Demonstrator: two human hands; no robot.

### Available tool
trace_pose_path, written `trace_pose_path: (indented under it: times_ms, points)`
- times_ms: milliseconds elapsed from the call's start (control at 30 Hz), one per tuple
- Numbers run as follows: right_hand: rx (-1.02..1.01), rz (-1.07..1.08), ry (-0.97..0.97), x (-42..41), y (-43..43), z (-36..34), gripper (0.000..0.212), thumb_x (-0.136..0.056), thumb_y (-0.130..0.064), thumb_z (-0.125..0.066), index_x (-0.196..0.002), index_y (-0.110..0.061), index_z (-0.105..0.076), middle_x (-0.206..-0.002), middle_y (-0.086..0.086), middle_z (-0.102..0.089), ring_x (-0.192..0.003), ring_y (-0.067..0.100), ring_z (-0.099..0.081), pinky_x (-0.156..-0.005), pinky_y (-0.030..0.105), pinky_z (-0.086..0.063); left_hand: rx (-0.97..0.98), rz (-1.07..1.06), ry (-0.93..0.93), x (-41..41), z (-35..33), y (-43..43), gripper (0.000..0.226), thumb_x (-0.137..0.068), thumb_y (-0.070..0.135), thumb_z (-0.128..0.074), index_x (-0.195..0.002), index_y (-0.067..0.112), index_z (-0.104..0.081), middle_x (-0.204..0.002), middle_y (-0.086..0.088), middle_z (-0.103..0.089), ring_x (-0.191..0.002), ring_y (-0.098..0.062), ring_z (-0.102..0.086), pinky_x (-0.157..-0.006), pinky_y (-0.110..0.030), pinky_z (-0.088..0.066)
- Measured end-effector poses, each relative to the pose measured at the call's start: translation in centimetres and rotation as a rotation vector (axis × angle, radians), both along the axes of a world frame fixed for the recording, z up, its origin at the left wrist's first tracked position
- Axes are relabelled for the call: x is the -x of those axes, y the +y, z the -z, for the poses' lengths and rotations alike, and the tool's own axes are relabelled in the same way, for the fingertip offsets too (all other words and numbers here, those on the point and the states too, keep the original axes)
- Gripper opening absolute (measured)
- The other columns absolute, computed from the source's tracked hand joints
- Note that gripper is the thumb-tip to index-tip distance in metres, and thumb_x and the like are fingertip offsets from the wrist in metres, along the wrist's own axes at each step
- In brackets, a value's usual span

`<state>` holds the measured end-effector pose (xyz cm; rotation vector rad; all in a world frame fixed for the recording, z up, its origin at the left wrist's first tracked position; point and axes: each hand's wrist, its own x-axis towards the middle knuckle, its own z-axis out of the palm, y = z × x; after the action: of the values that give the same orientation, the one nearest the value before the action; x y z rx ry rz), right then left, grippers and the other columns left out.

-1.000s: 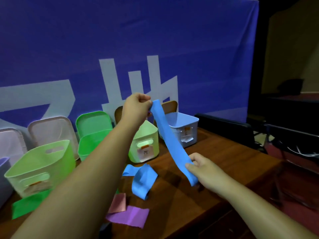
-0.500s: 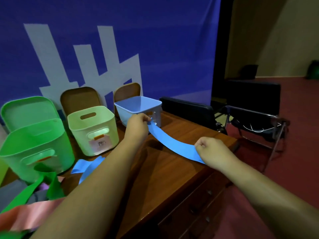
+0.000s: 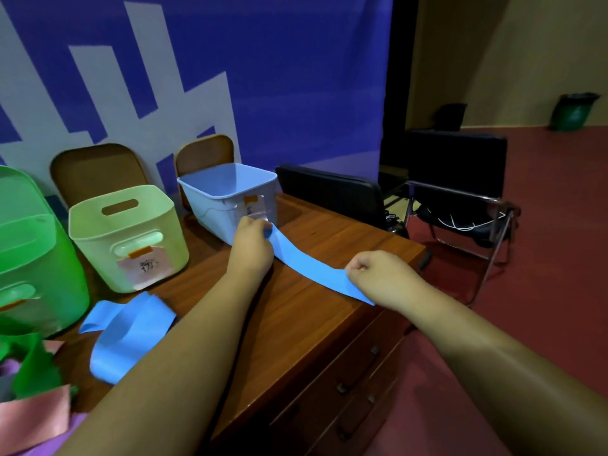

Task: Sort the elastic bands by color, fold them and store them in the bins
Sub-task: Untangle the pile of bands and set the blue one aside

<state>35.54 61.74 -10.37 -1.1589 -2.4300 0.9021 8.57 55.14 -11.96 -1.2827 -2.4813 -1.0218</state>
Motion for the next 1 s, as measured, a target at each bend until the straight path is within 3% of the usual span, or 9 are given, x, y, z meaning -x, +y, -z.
trace_pose_path:
  times_ms: [300,433,567,733,867,933,1000]
  points:
    - [-0.005,-0.063,-0.095,0.0,0.0,-0.5,0.008,-0.099,-0.033,-0.065,-0.107,-0.034,-0.066,-0.093,-0.005,-0.07,-0.084,0.019,-0.073,-0.059,0.031,-0.058,0.123,0.01,0.072,0.9,1.3,0.5,0.045,-0.097,-0.007,-0.046,-0.133,0.006,-0.07,-0.131,-0.017,-0.056,-0.113,-0.036,-0.06,-0.093,-0.036,-0.048]
    - [-0.084,-0.082,-0.157,0.0,-0.3,-0.3,0.017,-0.1,-0.037,-0.063,-0.116,-0.033,-0.061,-0.099,-0.003,-0.068,-0.086,0.02,-0.071,-0.073,0.042,-0.064,0.166,0.001,0.152,0.5,1.5,0.2,0.04,-0.095,-0.006,-0.053,-0.126,0.01,-0.075,-0.124,-0.013,-0.059,-0.111,-0.034,-0.059,-0.086,-0.043,-0.055]
    - [-0.116,-0.089,-0.188,0.0,-0.7,-0.2,0.017,-0.103,-0.035,-0.059,-0.12,-0.032,-0.057,-0.101,0.0,-0.067,-0.089,0.023,-0.071,-0.076,0.044,-0.063,0.179,-0.073,0.209,-0.4,1.4,-0.9,0.032,-0.095,0.003,-0.061,-0.124,0.011,-0.071,-0.124,-0.009,-0.055,-0.107,-0.033,-0.058,-0.078,-0.041,-0.055]
    - [-0.191,-0.049,-0.241,0.1,-0.9,-0.2,0.03,-0.104,-0.041,-0.059,-0.13,-0.026,-0.057,-0.113,-0.002,-0.064,-0.093,0.018,-0.066,-0.08,0.039,-0.061,0.303,-0.007,0.219,-2.3,0.4,-1.8,0.036,-0.099,0.005,-0.053,-0.135,0.008,-0.059,-0.129,-0.014,-0.052,-0.114,-0.035,-0.055,-0.09,-0.046,-0.053]
    - [-0.448,0.045,-0.373,0.1,-1.9,-1.1,0.048,-0.097,-0.057,-0.063,-0.13,-0.022,-0.059,-0.124,0.0,-0.056,-0.111,0.024,-0.058,-0.093,0.042,-0.054,0.393,0.078,0.171,-3.0,-0.7,-3.6,0.032,-0.1,0.008,-0.049,-0.131,0.006,-0.056,-0.13,-0.015,-0.051,-0.115,-0.035,-0.057,-0.095,-0.045,-0.051]
    - [-0.525,0.054,-0.332,0.5,-2.7,-1.4,0.045,-0.094,-0.058,-0.064,-0.124,-0.025,-0.064,-0.118,-0.001,-0.056,-0.115,0.025,-0.053,-0.097,0.042,-0.05,0.426,0.117,0.167,-3.0,-2.0,-5.0,0.03,-0.1,0.015,-0.052,-0.129,0.01,-0.06,-0.127,-0.011,-0.056,-0.115,-0.032,-0.06,-0.095,-0.041,-0.051]
    - [-0.475,0.031,-0.206,1.3,-3.8,-1.8,0.034,-0.095,-0.052,-0.065,-0.118,-0.027,-0.068,-0.112,-0.004,-0.055,-0.113,0.023,-0.053,-0.093,0.04,-0.052,0.387,0.12,0.133,-2.9,-3.7,-6.7,0.031,-0.099,0.02,-0.056,-0.128,0.013,-0.065,-0.126,-0.008,-0.064,-0.114,-0.028,-0.062,-0.094,-0.038,-0.052]
